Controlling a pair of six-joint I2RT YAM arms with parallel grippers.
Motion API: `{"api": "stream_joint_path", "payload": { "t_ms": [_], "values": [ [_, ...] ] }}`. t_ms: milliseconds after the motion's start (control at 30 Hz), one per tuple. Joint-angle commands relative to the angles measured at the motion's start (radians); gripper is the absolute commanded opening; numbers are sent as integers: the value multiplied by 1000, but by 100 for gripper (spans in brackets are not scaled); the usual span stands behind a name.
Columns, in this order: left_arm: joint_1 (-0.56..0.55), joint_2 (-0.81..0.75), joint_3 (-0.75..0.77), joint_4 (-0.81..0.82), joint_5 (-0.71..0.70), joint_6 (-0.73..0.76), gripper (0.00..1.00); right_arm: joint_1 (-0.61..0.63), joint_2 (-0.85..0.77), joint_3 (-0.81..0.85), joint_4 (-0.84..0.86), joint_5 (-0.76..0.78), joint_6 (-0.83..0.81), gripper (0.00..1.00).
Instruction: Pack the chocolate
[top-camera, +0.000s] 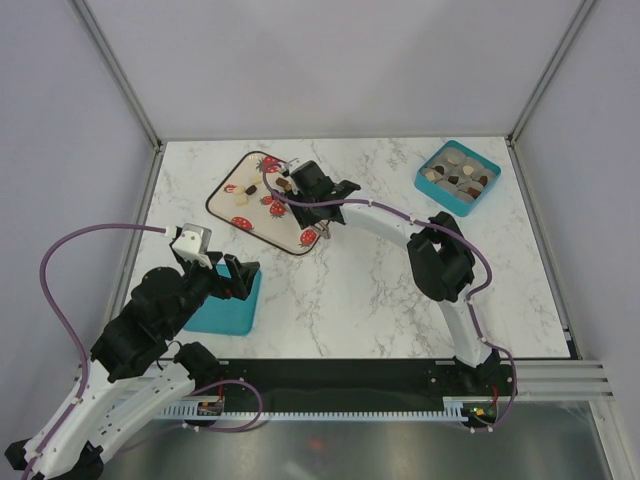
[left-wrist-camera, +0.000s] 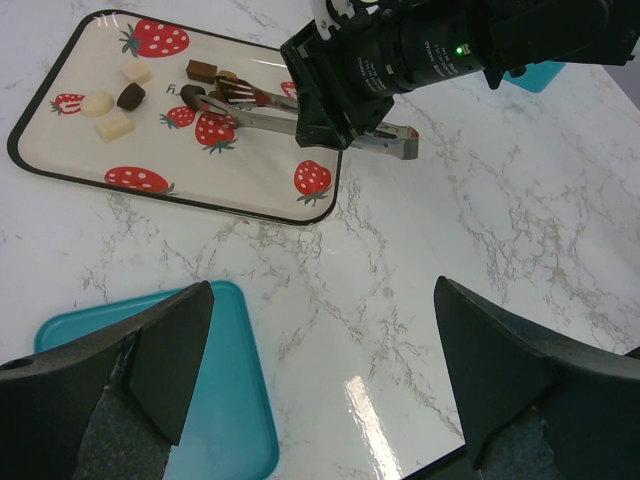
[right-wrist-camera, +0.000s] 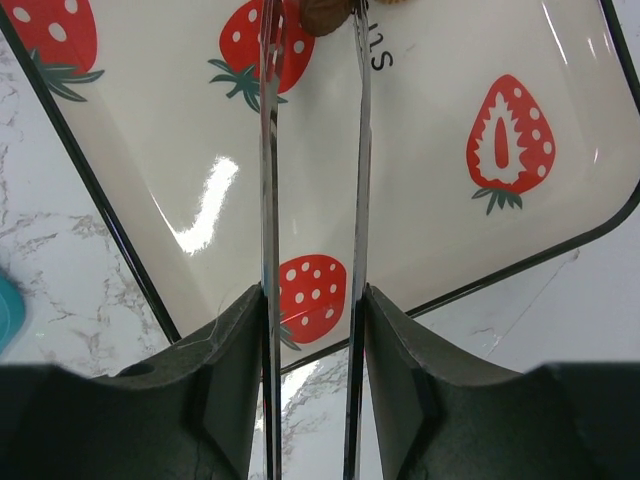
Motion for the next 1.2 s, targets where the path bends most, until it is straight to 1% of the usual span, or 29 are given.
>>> {"api": "stream_joint_path", "payload": {
  "t_ms": [0,100,233,567,633,867,967,1033,1167],
  "values": [
    [-4,-9,-2,34,-33,43,100,9,14,54,-31,0,-11,49],
    [-4,-7,-4,34,-33,43,100,9,-11,40,-49,5,-8,46],
    [-4,-7,-4,36,-31,43,100,7,-90,-12,-46,3,-11,42],
    [-3,-4,-4,36,-23,43,100,1,-238,-141,-72,5,16,37],
    [-3,-4,-2,34,-22,43,100,-2,-256,-150,-74,10,18,34],
    [-3,-4,-4,36,-22,43,100,-29,-305,-179,-77,14,27,36],
    [-4,-4,-4,34,-23,43,100,-33,-296,-179,-63,13,-16,40],
    [-4,-6,-2,36,-25,43,100,-39,-276,-164,-66,42,-18,42],
    [-4,-6,-4,34,-28,42,100,-74,-247,-159,-56,2,-11,46]
  ]
}}
